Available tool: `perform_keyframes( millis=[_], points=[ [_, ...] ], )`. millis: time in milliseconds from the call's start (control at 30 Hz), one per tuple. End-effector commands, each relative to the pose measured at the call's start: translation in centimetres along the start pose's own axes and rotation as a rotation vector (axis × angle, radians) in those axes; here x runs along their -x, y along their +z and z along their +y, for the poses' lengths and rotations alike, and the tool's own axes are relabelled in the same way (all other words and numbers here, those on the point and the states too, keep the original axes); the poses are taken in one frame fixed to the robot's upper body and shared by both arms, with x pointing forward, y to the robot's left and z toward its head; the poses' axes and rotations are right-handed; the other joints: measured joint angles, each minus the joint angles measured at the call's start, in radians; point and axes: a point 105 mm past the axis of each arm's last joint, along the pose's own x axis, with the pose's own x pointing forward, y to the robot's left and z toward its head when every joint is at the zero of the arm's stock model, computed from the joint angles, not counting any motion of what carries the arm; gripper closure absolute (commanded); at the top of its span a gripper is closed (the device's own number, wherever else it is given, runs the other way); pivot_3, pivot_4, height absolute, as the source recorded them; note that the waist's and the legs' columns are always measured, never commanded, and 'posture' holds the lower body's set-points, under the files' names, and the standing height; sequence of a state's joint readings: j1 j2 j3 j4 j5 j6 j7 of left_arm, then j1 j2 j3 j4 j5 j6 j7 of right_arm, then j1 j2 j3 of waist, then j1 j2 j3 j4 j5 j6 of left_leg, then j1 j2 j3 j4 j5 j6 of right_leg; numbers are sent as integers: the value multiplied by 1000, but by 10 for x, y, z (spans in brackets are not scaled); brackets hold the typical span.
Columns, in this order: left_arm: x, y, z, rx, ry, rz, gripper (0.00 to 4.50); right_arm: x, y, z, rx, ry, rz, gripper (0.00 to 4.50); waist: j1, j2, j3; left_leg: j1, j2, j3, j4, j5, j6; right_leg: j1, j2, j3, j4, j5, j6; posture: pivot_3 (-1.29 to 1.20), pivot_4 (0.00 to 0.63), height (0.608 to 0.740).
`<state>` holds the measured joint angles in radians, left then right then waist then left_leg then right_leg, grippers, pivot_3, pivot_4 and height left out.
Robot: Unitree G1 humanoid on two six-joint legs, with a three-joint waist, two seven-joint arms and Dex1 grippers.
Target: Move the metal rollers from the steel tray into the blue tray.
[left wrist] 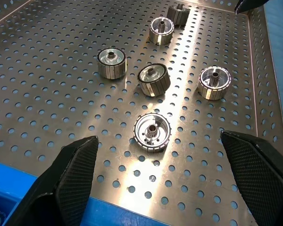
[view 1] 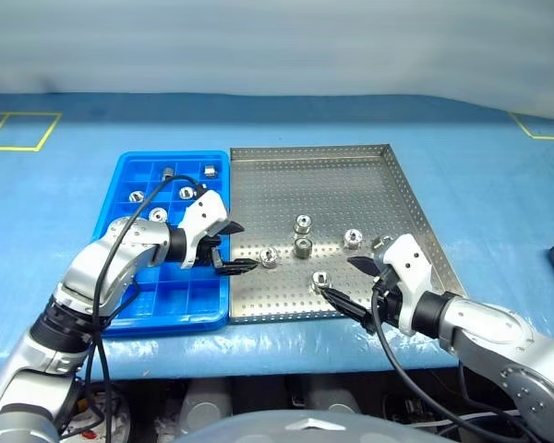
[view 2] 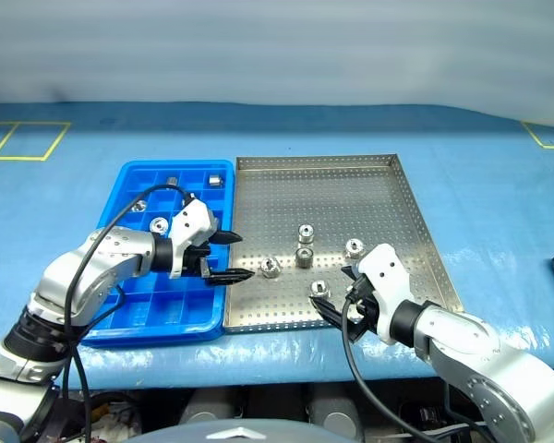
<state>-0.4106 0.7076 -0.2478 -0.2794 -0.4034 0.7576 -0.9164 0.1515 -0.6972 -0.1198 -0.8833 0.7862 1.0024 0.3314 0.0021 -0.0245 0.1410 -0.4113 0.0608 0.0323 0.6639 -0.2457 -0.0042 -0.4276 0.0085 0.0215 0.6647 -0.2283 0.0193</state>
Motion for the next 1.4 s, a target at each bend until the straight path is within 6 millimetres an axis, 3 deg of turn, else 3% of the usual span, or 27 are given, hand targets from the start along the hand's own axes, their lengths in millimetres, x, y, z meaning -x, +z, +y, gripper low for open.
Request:
perform_keyframes(
  millis=[33,767,1267,1400],
  points=[
    [1,9,-3,-49,-9,-20,0,2,5,4,29,7,-28,42,1,0,0,0,0,0,0,0,0,0,0,0,0,0,0,37,150,740],
    [-6,7,-3,-30,-42,-6,0,4,3,4,20,-24,-33,42,1,0,0,0,0,0,0,0,0,0,0,0,0,0,0,23,150,740],
    [-30,24,10,-102,-118,76,0,4,4,7,0,-67,-72,42,-13,0,0,0,0,0,2,0,0,0,1,0,1,0,1,-26,150,740],
    [-50,26,13,-140,-161,134,0,3,6,6,-7,-84,-94,42,-13,0,0,0,-1,0,4,0,0,1,0,0,1,0,0,-33,150,740]
  ],
)
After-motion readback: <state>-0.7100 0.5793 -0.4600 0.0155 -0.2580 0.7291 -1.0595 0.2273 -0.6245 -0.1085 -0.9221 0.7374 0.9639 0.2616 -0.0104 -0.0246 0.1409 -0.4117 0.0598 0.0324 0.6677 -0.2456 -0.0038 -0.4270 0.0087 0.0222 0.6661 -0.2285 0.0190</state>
